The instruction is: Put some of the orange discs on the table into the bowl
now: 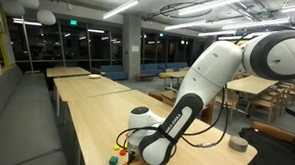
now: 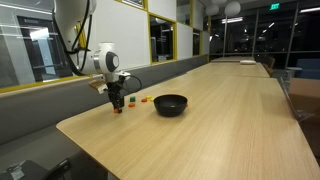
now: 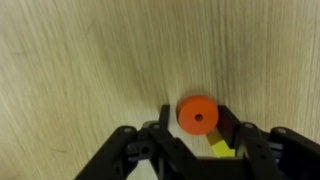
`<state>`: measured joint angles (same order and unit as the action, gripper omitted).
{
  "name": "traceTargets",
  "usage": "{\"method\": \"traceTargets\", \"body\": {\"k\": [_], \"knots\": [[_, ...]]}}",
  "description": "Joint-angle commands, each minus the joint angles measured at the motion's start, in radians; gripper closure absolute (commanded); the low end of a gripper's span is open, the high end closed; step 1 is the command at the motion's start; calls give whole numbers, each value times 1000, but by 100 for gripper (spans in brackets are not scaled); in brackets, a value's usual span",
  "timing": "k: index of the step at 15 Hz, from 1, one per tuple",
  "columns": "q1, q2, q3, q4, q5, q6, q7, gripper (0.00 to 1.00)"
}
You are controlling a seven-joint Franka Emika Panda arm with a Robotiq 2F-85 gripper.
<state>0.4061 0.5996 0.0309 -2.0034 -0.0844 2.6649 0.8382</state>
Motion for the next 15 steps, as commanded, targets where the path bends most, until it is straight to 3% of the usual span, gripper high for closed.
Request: {"method": "traceTargets", "body": {"k": [1,2,7,15], "knots": [[10,9,-16,19,8,3,-11,78],[10,8,-16,22,7,0,-11,74],[9,-31,-40,29,-9,-59,-10,74],[-24,-168,-144,24,-83,-96,24,74]]}}
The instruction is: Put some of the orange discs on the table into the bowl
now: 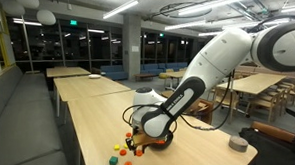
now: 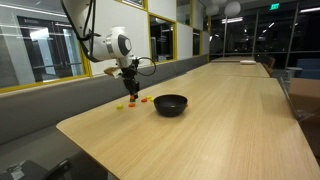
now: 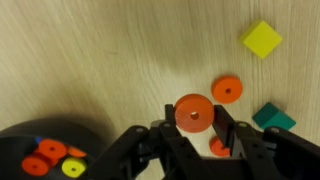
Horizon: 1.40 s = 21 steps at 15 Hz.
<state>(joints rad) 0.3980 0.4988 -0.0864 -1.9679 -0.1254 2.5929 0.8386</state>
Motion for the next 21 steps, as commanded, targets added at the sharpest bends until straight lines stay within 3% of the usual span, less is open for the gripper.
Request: {"method": "traceTargets", "body": {"k": [1,10,16,18,21], "knots": [[-25,-77,-40,-10,-55,-21,30,74],[-139,-53,-109,18,-94,-33,44,74],[-184,-1,-114,36,-74,-50,35,74],[-188,10,-111,38,-69,-61,36,31],[-185,12,-97,34,-61,-78,27,9]]}}
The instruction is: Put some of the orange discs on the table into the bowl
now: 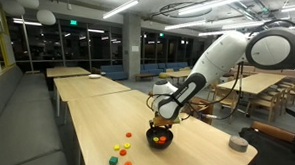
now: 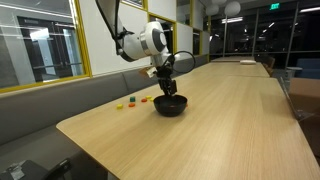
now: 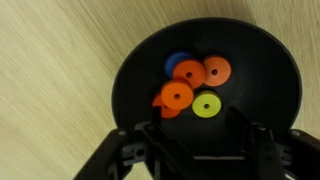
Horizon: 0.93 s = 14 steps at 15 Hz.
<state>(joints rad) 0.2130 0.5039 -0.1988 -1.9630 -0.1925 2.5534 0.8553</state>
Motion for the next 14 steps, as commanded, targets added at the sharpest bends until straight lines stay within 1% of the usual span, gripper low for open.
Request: {"method": "traceTargets", "body": {"k": [1,2,6,14], "knots": [[2,5,22,27,8,-46,7,3],[6,0,32,25,8,-56,4,0],[26,-24,74,21,12,-72,-1,0],[68,-65,208,13,66,-107,-23,0]]}}
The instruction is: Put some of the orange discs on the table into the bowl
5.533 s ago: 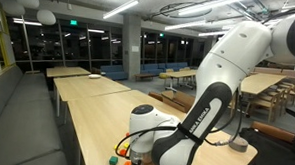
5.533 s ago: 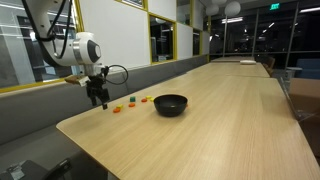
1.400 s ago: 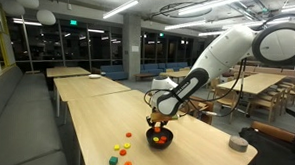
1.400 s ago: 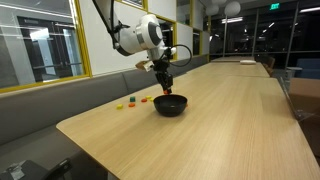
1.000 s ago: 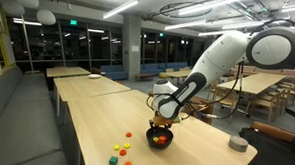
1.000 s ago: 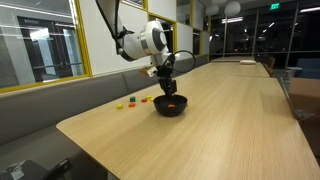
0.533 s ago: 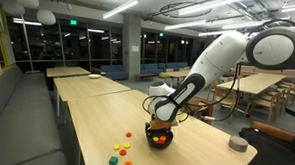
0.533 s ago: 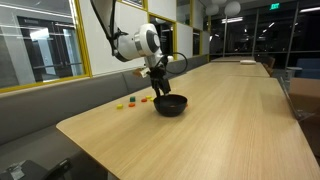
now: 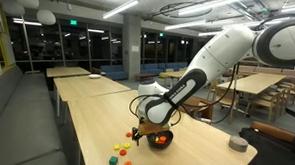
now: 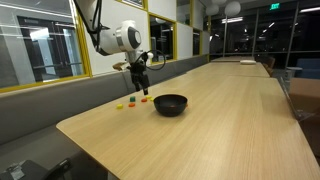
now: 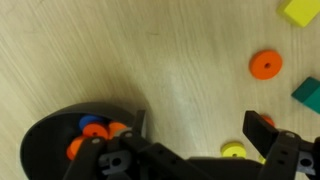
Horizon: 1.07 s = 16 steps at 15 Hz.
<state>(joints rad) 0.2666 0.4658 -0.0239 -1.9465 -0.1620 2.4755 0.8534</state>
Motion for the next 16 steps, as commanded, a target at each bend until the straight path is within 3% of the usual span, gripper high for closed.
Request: {"method": "traceTargets", "body": {"k": [1,7,16], "knots": [[21,-23,46,2,42,-33,-20,0],[62,23,100,30,74,-39,-20,0],[72,147,102,135,98,-49,-50,0]]}}
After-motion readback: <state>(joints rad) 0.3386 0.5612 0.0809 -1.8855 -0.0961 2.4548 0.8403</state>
